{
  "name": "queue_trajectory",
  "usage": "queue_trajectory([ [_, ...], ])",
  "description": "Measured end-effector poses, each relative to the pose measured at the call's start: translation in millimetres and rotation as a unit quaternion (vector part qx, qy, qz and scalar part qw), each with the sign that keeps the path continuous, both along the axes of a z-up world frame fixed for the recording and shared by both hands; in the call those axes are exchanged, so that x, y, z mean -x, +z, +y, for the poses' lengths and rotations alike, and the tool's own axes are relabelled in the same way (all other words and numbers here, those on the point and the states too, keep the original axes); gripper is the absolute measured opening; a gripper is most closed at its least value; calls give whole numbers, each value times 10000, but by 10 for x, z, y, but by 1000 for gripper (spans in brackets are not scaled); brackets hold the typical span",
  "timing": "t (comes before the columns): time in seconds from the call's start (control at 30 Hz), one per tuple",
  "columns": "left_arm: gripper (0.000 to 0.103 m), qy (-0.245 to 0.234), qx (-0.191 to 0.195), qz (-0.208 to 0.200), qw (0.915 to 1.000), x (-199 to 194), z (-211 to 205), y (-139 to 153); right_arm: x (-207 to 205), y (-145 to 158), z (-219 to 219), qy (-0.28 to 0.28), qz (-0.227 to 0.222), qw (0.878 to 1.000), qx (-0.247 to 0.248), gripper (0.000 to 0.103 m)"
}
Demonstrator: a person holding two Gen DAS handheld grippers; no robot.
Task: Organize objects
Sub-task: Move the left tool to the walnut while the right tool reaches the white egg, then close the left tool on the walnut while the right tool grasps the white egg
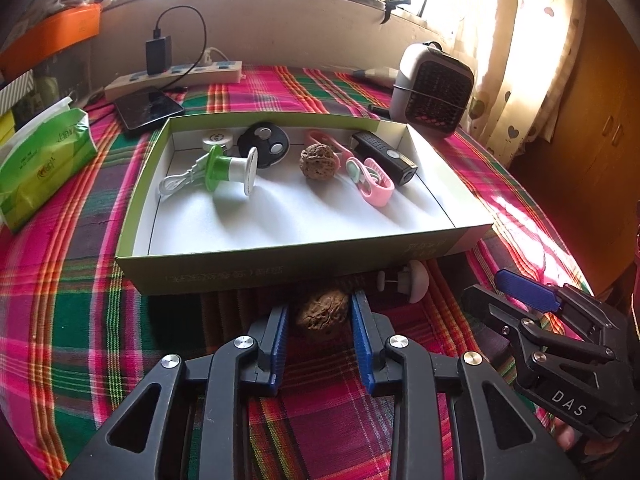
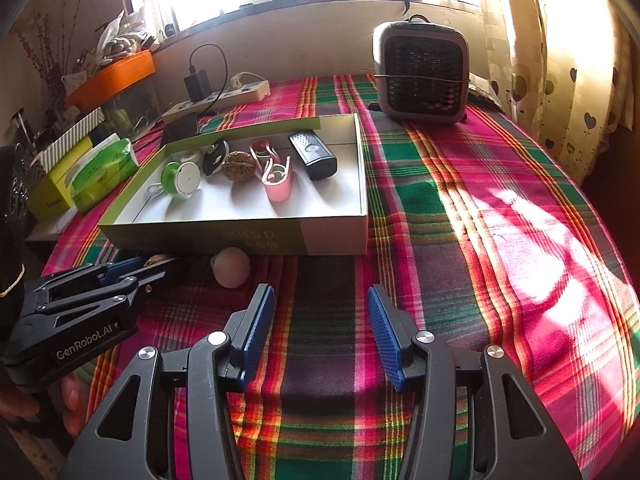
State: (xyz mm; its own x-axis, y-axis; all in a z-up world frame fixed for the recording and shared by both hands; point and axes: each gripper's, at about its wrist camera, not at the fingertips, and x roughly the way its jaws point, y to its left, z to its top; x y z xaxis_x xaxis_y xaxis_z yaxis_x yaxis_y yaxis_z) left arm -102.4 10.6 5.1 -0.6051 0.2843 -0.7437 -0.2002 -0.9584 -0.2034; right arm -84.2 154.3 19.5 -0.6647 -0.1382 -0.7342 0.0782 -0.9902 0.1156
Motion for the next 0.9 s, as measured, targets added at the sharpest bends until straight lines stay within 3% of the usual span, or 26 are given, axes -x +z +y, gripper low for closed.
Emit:
queue_trajectory([
  [0.33,27,267,13,2,9996,-55,-252,-6,94,-4,-280,409,-49,9991,26,50],
  [0.9,27,333,-200,-21,9992,-63,-431,-25,267,-71,-505,454,-255,9986,7,50],
])
